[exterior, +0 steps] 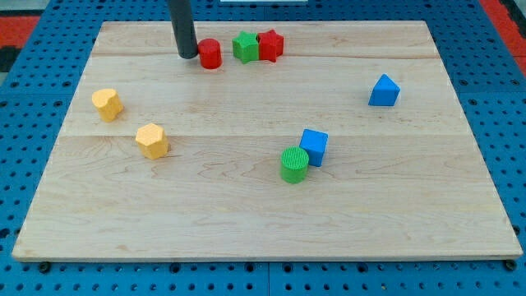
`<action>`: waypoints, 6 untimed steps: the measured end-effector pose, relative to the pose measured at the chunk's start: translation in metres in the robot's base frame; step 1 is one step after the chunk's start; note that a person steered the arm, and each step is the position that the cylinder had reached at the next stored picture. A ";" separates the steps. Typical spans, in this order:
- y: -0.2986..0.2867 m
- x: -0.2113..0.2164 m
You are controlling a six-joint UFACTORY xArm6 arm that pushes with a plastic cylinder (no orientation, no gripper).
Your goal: Keep green circle below green star
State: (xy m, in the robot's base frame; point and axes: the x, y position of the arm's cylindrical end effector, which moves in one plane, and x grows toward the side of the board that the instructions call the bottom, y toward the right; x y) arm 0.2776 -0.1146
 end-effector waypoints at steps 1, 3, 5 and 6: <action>0.040 0.005; 0.063 0.083; 0.057 0.239; 0.109 0.315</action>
State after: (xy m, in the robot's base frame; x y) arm 0.5927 -0.0061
